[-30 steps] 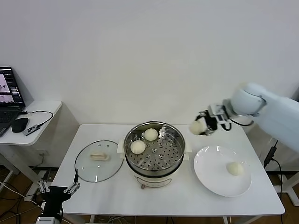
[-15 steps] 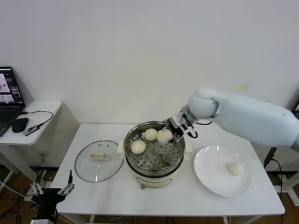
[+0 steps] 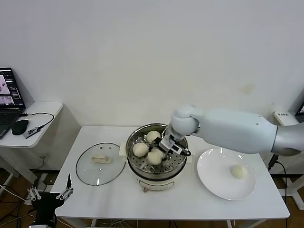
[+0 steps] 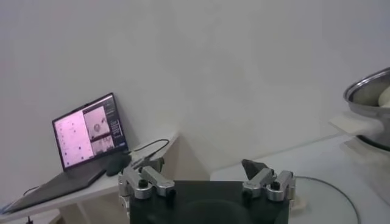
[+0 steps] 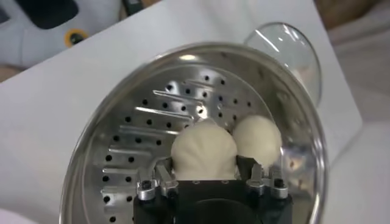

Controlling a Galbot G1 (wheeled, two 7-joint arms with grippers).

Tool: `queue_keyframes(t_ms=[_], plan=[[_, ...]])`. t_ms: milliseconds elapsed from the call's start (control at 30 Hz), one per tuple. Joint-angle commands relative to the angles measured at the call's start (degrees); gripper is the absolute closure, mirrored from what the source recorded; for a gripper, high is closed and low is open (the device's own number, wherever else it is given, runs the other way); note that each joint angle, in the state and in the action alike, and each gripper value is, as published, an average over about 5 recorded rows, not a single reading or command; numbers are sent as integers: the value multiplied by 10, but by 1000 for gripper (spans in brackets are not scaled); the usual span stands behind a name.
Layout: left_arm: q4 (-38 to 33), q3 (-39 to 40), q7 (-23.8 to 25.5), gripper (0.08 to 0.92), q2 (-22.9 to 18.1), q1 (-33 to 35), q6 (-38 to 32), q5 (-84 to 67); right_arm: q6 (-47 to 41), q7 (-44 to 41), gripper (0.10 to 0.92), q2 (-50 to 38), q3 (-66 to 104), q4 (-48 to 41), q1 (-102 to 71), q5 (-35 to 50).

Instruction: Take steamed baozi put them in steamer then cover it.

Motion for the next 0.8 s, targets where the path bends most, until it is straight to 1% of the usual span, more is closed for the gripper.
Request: queue_keyframes(t_ms=[33, 333, 400, 500, 600, 800], plan=[[-1, -2, -1, 177, -1, 1, -1, -1, 45, -15, 371, 27, -25, 5, 3, -27], [1, 1, -2, 177, -2, 0, -2, -1, 48, -16, 368, 24, -25, 11, 6, -27], [1, 1, -3, 177, -2, 0, -3, -1, 48, -12, 345, 23, -23, 10, 5, -27], [1, 1, -3, 177, -2, -1, -3, -1, 49, -8, 272, 19, -19, 11, 6, -26], [1, 1, -3, 177, -1, -1, -3, -1, 46, -8, 217, 11, -12, 13, 11, -23], [-1, 0, -2, 177, 2, -2, -3, -3, 28, -17, 203, -27, 26, 5, 13, -24]])
